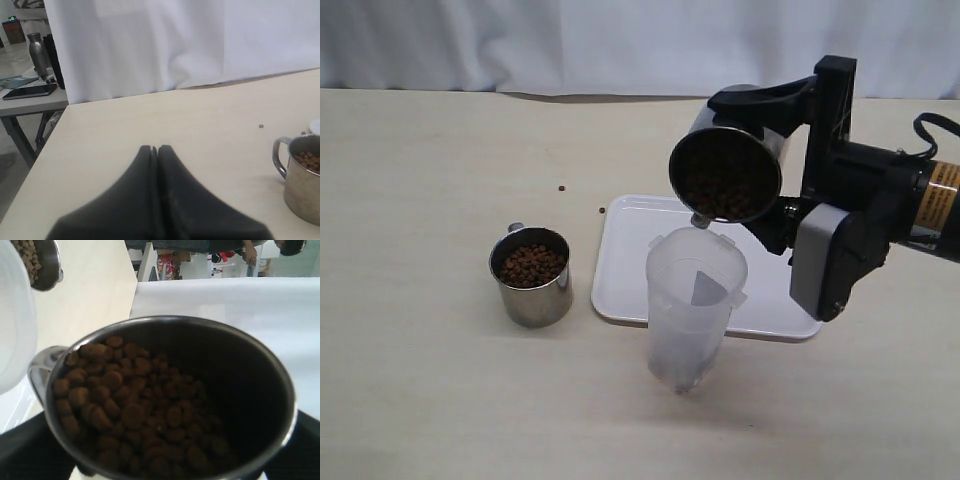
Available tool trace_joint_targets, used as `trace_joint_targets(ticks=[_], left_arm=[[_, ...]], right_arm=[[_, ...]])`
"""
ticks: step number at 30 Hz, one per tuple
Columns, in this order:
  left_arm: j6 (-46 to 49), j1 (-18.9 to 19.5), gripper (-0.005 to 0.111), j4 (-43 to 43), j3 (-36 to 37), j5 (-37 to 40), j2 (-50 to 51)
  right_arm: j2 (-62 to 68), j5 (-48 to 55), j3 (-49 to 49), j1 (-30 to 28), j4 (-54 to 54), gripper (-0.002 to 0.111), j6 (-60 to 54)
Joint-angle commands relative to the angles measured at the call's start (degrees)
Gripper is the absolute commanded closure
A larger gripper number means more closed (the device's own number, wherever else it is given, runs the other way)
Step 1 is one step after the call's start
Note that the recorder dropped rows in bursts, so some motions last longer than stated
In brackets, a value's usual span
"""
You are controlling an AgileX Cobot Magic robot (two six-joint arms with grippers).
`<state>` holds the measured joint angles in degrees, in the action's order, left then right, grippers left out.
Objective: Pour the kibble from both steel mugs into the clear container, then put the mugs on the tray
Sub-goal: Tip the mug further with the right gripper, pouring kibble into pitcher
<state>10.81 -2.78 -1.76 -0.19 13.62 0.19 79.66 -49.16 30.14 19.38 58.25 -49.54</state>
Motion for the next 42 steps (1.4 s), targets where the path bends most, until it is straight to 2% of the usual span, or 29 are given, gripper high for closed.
trace_joint_targets(ticks=[1,42], left_arm=[[-0.12,-0.45,0.107,-0.37,0.19,-0.64,-0.19],[-0.12,-0.45,0.107,-0.37,0.19,-0.58,-0.19]], right_arm=[[-0.49,-1.94,0.45,0.15,-0.80,0.103,-2.40],[-0.49,-2.86,1.12,0.15,-0.19,0.103,-7.10]])
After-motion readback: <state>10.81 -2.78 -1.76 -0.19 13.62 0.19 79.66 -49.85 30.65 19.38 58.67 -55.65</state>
